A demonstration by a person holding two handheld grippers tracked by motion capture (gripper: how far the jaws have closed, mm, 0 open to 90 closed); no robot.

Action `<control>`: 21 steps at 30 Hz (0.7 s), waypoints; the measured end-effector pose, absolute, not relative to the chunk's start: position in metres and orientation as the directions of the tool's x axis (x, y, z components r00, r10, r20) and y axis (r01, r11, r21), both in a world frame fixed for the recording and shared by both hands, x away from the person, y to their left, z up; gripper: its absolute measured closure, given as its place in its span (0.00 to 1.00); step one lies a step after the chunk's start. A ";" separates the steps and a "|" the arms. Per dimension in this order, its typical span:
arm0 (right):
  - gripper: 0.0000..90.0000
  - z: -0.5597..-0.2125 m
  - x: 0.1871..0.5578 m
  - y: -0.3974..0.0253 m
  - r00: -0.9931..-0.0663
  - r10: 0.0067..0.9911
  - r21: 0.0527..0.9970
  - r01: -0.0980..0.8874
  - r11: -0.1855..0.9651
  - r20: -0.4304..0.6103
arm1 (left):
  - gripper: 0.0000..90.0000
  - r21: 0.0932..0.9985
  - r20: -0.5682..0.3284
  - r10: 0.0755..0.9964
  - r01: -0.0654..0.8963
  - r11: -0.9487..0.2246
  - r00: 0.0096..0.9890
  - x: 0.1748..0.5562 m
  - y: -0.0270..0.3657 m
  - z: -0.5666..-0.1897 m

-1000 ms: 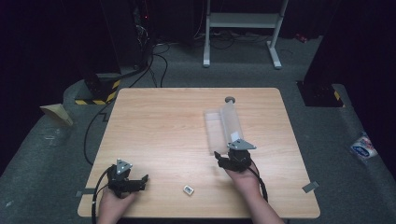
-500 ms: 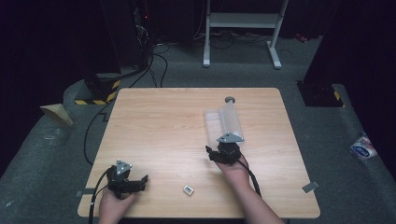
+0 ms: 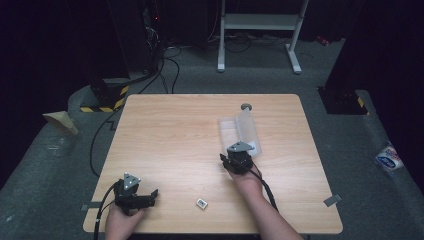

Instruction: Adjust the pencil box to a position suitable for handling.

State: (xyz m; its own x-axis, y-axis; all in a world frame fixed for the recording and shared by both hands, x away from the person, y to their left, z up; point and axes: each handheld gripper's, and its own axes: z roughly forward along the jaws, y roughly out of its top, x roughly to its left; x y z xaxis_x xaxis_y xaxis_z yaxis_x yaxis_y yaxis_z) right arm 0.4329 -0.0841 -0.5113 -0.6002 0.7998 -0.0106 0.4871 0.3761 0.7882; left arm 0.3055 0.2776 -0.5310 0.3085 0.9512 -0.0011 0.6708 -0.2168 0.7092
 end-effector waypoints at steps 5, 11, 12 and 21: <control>0.79 -0.513 0.432 -0.083 -0.607 0.794 0.784 0.481 0.393 -0.027 | 0.01 0.709 -0.001 0.951 0.671 -0.217 0.309 0.306 0.278 -0.531; 0.85 -0.515 0.432 -0.082 -0.611 0.791 0.770 0.493 0.406 -0.026 | 0.01 0.709 -0.001 0.951 0.671 -0.218 0.310 0.306 0.278 -0.531; 0.86 -0.515 0.432 -0.082 -0.614 0.789 0.769 0.491 0.410 -0.029 | 0.01 0.709 -0.001 0.951 0.671 -0.218 0.309 0.306 0.278 -0.531; 0.90 -0.515 0.430 -0.083 -0.620 0.784 0.763 0.493 0.418 -0.028 | 0.01 0.708 -0.001 0.952 0.672 -0.216 0.307 0.304 0.280 -0.531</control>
State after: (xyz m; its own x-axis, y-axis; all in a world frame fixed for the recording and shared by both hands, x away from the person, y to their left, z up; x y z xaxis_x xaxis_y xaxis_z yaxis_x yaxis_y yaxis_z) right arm 0.4303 -0.0833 -0.5146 -0.6204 0.7838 -0.0279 0.4934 0.4177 0.7630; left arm 0.3041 0.2795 -0.5308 0.3071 0.9517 -0.0011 0.6723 -0.2161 0.7080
